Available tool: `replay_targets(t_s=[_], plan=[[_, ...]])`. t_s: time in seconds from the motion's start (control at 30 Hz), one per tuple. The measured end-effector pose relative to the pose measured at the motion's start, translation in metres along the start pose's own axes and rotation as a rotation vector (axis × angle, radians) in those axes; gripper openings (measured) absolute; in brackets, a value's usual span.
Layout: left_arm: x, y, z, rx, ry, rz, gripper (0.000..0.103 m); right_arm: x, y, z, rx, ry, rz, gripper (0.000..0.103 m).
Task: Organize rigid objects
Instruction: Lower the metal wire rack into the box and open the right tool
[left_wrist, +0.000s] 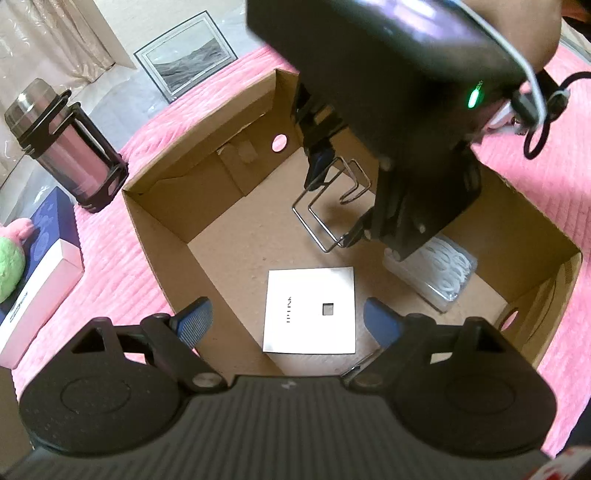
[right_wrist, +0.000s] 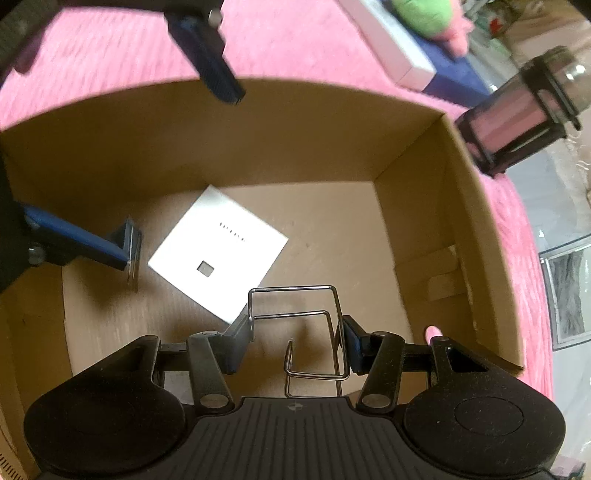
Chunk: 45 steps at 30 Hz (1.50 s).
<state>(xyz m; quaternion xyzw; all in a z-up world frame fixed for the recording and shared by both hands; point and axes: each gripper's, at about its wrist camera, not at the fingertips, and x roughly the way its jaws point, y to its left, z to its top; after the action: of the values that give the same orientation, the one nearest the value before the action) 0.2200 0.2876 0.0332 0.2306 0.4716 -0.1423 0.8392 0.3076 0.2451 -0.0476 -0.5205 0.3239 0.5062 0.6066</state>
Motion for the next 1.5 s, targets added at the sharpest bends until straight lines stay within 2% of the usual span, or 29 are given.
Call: replay_targets(t_s=[0.27, 0.6, 1.0, 1.17, 1.3, 1.5], plan=[[0.007, 0.001, -0.004, -0.005, -0.015, -0.021, 0.086, 0.026, -0.005, 0.007, 0.006, 0.108, -0.002, 0.049], [0.016, 0.004, -0.008, -0.021, -0.013, -0.032, 0.086, 0.042, -0.004, -0.002, 0.008, 0.155, 0.020, 0.049], [0.020, 0.002, -0.007, -0.025, -0.006, -0.033, 0.086, 0.043, -0.006, -0.003, 0.012, 0.140, 0.008, 0.050], [0.021, 0.002, -0.007, -0.028, -0.005, -0.034, 0.086, 0.040, -0.004, -0.003, 0.006, 0.122, -0.014, 0.065], [0.019, 0.002, -0.008, -0.037, -0.014, -0.030, 0.086, 0.034, -0.004, -0.004, 0.005, 0.093, -0.024, 0.066], [0.006, 0.001, -0.009, -0.058, -0.043, -0.009, 0.086, 0.002, -0.001, -0.005, 0.019, -0.011, -0.058, 0.066]])
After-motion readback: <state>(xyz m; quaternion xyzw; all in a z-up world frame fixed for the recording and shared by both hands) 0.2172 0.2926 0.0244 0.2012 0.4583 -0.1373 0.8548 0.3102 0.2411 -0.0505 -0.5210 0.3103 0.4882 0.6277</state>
